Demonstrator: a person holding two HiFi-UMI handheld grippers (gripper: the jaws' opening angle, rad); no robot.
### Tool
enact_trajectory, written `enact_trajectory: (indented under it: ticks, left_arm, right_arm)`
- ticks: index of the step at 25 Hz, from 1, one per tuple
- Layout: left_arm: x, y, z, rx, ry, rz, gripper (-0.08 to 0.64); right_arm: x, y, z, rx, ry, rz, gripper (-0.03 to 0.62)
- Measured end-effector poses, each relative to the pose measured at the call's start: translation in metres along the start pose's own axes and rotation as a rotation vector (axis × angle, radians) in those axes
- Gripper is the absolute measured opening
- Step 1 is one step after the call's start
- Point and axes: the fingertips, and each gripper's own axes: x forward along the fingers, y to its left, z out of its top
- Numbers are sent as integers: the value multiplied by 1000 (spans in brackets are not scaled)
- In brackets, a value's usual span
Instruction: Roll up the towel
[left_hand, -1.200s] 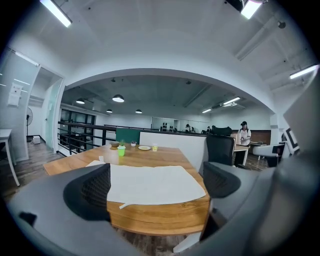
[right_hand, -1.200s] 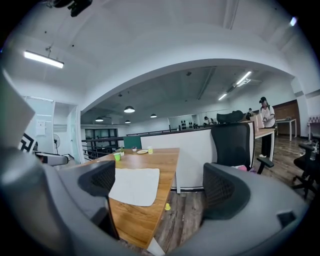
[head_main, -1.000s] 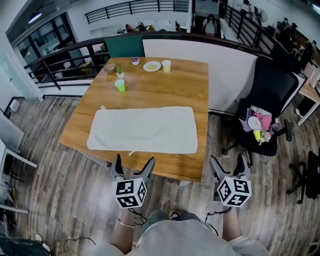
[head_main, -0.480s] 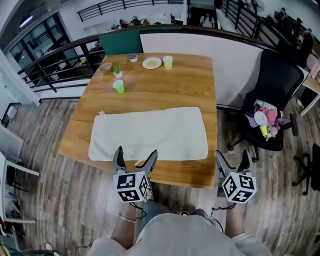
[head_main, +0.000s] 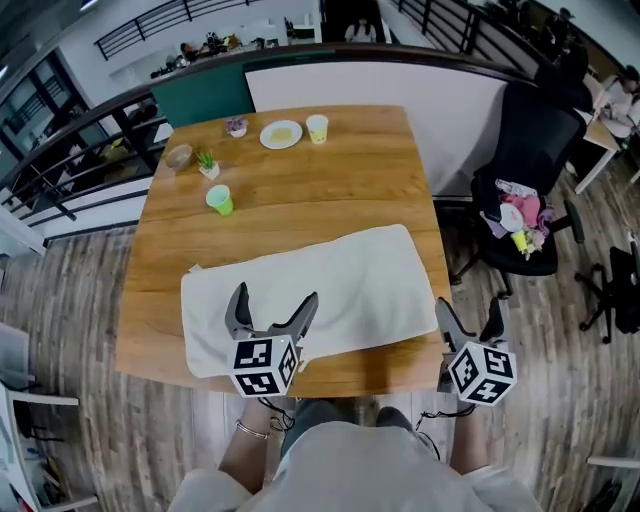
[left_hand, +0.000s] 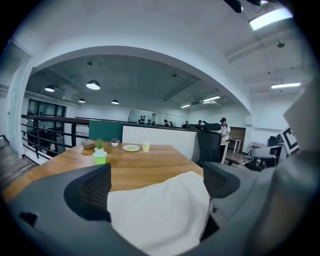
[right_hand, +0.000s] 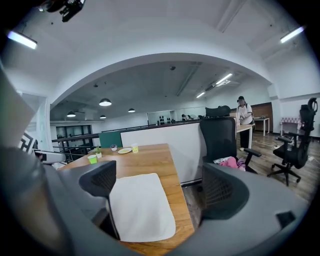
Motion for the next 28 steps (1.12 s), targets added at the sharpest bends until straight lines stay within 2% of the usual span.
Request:
enact_trajectory:
  ticks: [10, 15, 19, 25, 28]
  left_arm:
    - [61, 37, 16, 84, 60, -267, 566]
    - [84, 33, 13, 95, 93, -374, 566]
    - [93, 19, 8, 102, 118, -437, 566]
    - [100, 1, 8, 126, 142, -489, 565]
    - [105, -13, 14, 159, 168, -560, 565]
  right_arm:
    - [21, 48, -7, 55, 16, -153, 533]
    - [18, 53, -28, 54, 78, -204, 525]
    - [21, 49, -34, 67, 90, -216, 519]
    - [23, 41, -38, 96, 94, -211, 505]
    - [19, 33, -42, 110, 104, -218, 495]
